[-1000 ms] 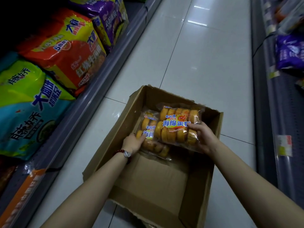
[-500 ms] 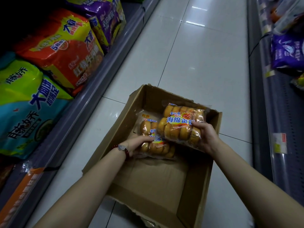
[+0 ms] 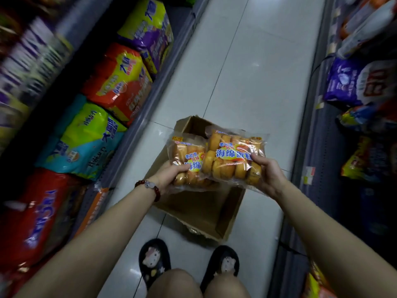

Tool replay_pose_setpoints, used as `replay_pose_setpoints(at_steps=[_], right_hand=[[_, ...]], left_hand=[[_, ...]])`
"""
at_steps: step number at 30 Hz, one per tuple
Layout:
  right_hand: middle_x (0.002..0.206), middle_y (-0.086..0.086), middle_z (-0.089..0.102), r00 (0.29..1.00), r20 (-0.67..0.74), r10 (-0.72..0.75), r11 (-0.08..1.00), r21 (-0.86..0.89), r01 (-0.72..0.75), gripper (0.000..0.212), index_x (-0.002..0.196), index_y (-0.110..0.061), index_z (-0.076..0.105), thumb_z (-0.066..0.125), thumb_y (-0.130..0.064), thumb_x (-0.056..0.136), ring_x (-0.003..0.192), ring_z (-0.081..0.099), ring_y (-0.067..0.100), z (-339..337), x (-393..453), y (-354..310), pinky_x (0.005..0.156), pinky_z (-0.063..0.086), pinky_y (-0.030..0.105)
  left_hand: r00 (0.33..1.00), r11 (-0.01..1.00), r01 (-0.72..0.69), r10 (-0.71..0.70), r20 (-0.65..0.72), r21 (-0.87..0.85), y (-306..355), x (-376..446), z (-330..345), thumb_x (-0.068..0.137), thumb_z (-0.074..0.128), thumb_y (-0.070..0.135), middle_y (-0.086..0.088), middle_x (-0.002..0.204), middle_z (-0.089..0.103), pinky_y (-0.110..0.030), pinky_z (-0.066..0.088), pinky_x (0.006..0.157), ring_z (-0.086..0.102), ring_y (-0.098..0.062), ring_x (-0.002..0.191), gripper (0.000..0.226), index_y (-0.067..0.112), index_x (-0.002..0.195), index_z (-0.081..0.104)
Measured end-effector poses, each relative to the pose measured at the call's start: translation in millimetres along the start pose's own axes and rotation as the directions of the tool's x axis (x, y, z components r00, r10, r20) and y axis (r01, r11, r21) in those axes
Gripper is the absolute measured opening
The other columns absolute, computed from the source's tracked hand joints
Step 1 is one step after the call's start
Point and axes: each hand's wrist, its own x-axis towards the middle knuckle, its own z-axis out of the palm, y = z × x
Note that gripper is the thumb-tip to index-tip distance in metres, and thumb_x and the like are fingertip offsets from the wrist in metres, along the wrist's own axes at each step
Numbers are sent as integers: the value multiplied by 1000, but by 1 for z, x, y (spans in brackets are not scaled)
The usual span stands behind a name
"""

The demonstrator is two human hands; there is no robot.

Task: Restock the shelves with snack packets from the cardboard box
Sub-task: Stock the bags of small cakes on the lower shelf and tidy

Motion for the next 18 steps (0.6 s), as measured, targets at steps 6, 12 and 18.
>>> replay_pose_setpoints(at_steps=[6,12,18], right_hand=[[129,20,61,996,66,-54,992,-112,61,62,136,-6,50,55,-46,88,120,58,36,58,-109,-61,96,51,47],[124,20,64,976,202,-79,980,-164,114,67,132,-5,52,65,-43,79,108,65,34,142,-215,-140,82,57,43],[125,21,63,912,399,-97,930,-289,225,100,129,-6,55,90,-50,46,108,65,34,215,-302,-208,88,55,43]], left_hand=[[993,993,-110,107,-48,-53,69,-140,5,83,69,23,-11,111,70,-41,59,72,71,-25,94,47,14,127,53],[955,954,-272,250,-160,-130,149,-275,12,84,68,18,-3,100,73,-36,55,73,70,-20,84,40,21,122,56],[908,895,-407,373,-191,-184,215,-385,14,80,70,17,-13,110,71,-40,59,69,71,-27,90,47,17,125,55]])
